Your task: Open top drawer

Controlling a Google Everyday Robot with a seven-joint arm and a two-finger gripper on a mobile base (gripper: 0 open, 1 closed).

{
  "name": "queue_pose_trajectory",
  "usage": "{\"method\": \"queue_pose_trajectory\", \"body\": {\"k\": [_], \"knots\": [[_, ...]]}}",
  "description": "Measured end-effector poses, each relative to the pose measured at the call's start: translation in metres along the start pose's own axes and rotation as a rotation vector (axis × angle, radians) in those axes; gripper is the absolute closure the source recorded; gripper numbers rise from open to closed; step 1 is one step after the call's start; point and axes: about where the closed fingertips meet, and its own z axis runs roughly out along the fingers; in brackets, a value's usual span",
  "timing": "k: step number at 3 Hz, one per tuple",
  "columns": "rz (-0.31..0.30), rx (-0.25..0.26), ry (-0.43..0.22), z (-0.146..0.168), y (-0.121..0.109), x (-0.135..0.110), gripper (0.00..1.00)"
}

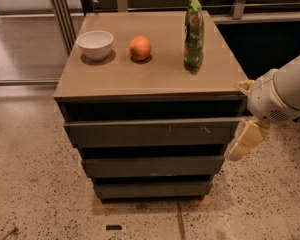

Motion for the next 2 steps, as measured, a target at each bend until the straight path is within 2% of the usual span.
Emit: {"method": "queue_pose_trajectory", "body": {"k": [1,2], "knots": [[-0.073,-0.061,-0.060,0.041,0.005,-0.009,0.00],[-0.159,-0.125,-0.093,0.075,0.011,-0.020,0.00]]}}
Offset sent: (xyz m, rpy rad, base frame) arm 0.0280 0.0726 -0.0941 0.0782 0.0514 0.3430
